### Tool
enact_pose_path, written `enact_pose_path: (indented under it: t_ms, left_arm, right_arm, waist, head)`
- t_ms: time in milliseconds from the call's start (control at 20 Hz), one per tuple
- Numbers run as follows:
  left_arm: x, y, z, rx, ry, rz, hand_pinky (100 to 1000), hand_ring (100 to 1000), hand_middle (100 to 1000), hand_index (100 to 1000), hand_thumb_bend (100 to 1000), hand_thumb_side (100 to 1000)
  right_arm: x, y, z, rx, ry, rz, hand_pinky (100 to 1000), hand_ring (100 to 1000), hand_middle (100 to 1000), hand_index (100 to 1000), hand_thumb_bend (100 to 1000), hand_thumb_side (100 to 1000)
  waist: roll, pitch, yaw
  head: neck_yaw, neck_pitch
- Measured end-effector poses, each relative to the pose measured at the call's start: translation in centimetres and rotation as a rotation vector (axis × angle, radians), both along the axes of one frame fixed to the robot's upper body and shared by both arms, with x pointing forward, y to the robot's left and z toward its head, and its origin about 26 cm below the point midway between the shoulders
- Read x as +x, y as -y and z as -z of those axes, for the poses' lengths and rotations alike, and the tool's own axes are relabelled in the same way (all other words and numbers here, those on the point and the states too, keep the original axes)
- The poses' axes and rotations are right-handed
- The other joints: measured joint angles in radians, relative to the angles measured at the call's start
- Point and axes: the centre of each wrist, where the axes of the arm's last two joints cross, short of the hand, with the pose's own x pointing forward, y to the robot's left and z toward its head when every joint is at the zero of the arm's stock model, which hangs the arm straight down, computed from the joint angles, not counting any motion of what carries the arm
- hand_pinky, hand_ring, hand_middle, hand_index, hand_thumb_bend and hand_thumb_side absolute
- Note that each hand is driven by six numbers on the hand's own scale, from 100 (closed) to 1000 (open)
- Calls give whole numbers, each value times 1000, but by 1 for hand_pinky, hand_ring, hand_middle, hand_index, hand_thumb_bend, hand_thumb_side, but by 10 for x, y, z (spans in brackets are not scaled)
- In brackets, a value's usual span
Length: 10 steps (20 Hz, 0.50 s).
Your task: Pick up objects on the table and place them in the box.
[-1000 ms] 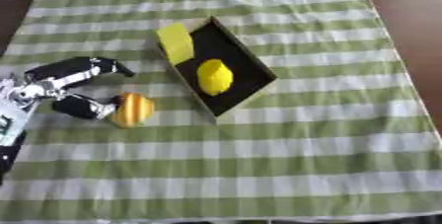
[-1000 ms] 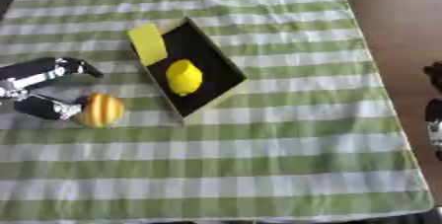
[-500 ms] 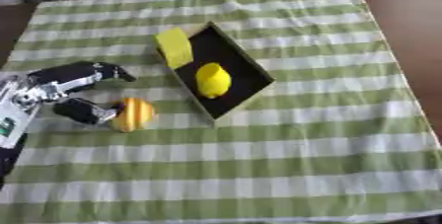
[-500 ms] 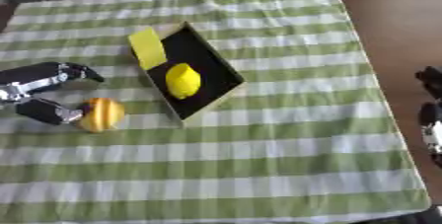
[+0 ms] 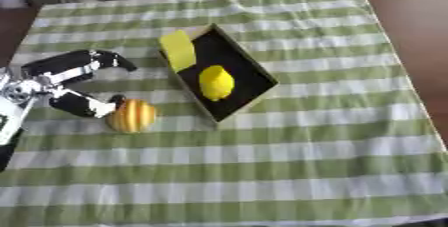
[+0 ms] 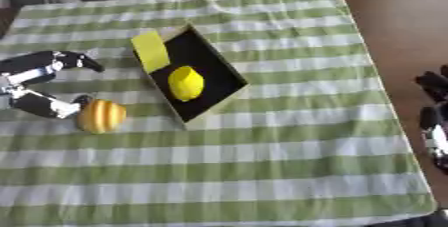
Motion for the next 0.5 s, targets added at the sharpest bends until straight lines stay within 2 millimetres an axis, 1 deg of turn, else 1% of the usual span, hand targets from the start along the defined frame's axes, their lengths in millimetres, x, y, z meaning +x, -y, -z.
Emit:
enact_pose_path:
  t_ms: [50,300,400,500]
  left_arm:
    - [0,1,0,0,-1,2,944,914,808,905,100,361]
    - [-2,3,5,-3,-18,14,952,916,807,897,100,402]
    - [-2,3,10,4,-30,16,963,920,811,897,100,462]
    - [-2,3,14,17,-42,16,979,929,816,898,100,550]
  right_arm:
    - [0,0,0,-1,-2,0,1000,1000,806,1000,100,470]
    - [0,-1,1,-3,-17,-3,1000,1000,806,1000,100,470]
    - [1,-2,1,-4,-20,-6,1000,1000,806,1000,100,470]
    - [2,-3,2,-2,-21,-10,1000,1000,805,1000,100,470]
  waist:
    - [0,0,0]
    - [-1,-2,3]
    - [-4,-3,-1]
    - [-8,-5,-5]
  head:
    - [0,0]
    - [6,0]
    - [8,0]
    - [9,0]
